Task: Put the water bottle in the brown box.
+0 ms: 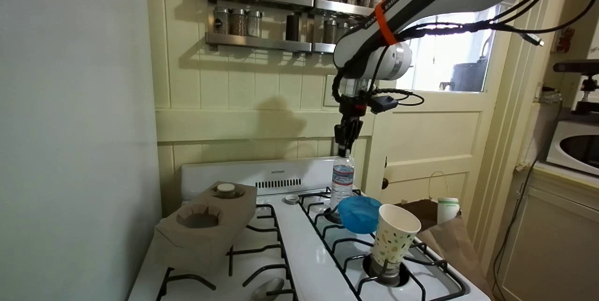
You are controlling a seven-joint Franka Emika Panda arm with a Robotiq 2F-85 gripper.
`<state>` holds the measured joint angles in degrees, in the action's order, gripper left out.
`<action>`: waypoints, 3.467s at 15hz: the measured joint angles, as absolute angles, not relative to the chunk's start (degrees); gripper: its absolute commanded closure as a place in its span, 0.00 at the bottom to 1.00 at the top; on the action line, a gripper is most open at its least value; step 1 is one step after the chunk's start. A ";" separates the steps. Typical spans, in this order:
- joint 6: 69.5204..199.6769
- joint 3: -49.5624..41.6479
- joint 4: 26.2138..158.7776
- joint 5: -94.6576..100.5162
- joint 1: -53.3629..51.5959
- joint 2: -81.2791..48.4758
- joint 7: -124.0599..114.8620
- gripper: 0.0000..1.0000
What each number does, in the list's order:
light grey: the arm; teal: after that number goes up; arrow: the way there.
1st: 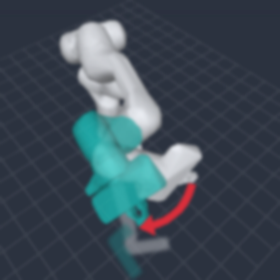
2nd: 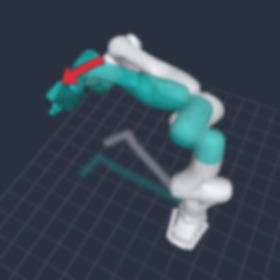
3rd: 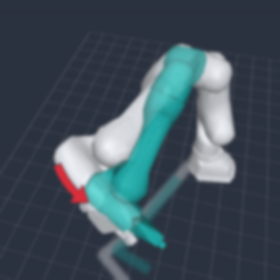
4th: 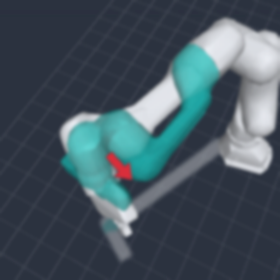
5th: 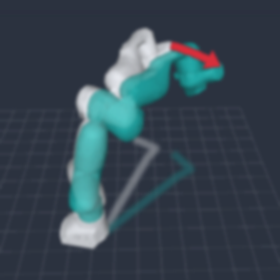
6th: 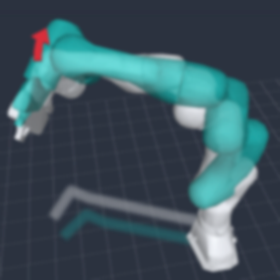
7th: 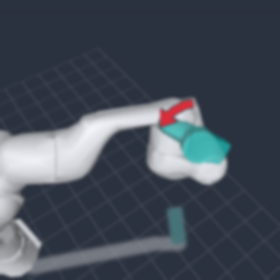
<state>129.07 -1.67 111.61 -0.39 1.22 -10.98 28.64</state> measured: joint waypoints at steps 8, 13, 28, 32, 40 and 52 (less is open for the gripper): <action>124.69 -1.27 110.38 1.85 1.33 -9.48 28.82 0.92; 124.27 0.38 110.50 1.47 1.04 -0.47 40.04 0.92; 111.17 5.10 110.15 -4.09 -9.70 12.18 58.63 0.92; 111.34 6.90 109.06 -3.96 -11.04 9.22 59.75 0.92; 110.97 14.36 96.60 -2.89 -15.59 -1.94 67.19 0.92; 107.62 17.52 93.43 -11.49 -15.26 -7.34 85.99 0.92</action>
